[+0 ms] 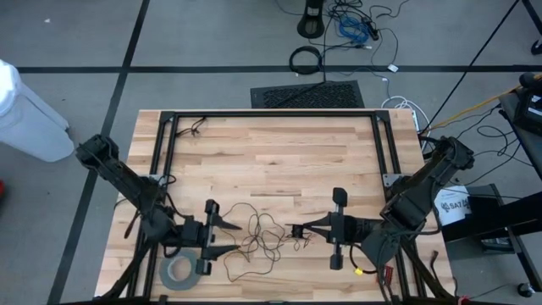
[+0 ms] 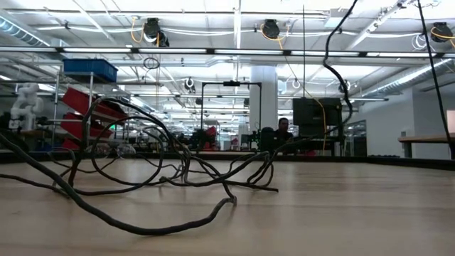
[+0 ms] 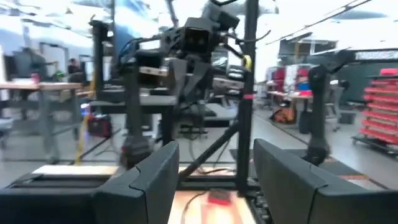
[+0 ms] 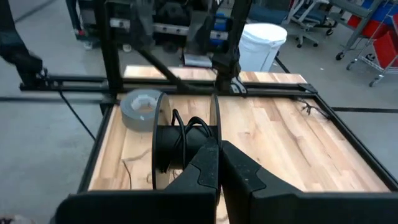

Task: Coil cords
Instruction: Coil the black wire onto the spool

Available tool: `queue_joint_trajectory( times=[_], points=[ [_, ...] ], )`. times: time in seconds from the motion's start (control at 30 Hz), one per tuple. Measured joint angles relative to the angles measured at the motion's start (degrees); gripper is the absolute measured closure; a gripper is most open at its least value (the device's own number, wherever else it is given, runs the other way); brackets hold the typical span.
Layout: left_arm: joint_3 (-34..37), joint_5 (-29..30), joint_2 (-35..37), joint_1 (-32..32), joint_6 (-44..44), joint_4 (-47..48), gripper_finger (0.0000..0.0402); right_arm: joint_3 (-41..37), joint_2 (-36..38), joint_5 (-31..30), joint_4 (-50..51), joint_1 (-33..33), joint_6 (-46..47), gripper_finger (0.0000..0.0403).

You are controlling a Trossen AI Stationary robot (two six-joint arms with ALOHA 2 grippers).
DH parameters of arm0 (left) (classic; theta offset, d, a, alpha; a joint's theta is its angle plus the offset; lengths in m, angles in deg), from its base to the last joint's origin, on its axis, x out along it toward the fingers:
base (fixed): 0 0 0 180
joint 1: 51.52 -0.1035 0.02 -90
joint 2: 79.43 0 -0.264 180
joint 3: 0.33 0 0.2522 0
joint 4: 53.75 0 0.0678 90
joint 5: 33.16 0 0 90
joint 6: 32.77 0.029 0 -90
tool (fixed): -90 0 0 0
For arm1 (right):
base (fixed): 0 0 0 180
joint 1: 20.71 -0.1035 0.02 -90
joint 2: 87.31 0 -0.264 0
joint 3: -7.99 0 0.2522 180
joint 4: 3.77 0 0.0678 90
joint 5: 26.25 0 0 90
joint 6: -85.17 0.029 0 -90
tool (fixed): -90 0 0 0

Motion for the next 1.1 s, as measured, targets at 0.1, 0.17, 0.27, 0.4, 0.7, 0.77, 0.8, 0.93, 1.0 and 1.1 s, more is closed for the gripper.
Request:
queue_joint_trajectory(
  times=[0.1,0.17,0.27,0.4,0.7,0.77,0.8,0.93,1.0,1.1],
  points=[
    [-0.84,-1.88,-0.62,-0.19,0.47,-0.46,0.0189,0.0,-1.0,0.16,-2.05,0.5,-1.46,0.0403],
    [-0.84,-2.61,-1.25,-0.55,1.67,-0.48,0.0189,0.0,-1.76,0.22,-2.96,0.82,-2.0,0.0403],
    [-0.84,-2.69,-1.46,-1.7,1.54,-0.51,0.0189,0.0,-2.9,0.02,-4.09,1.23,-2.45,0.0403],
    [-0.84,-2.66,-1.74,-3.44,1.47,-0.75,0.0189,-0.09,-3.8,0.08,-5.42,2.65,-4.77,0.0403],
    [-0.84,-3.06,-1.7,-3.32,1.82,-1.52,0.0189,-0.09,-3.81,1.13,-6.18,6.18,-10.03,0.0403],
    [-0.84,-3.04,-1.7,-3.71,3.44,-1.62,0.0189,-0.09,-3.78,2.86,-7.69,7.49,-11.61,0.0403],
    [-0.84,-3.04,-1.7,-4.07,4.13,-1.51,0.0189,-0.09,-3.75,3.64,-8.43,8.02,-12.37,0.0403],
    [-0.84,-3.04,-1.7,-5.66,4.08,-1.44,0.0189,-0.09,-3.67,5.8,-9.53,10.18,-14.24,0.0403],
    [-0.84,-3.03,-1.7,-6.34,4.66,-1.47,0.0189,-0.09,-3.67,6.55,-9.78,11.0,-14.91,0.0403],
    [-0.84,-3.02,-1.7,-7.18,4.66,-0.68,0.0189,-0.09,-3.67,6.96,-9.74,11.88,-15.11,0.0403]
  ],
)
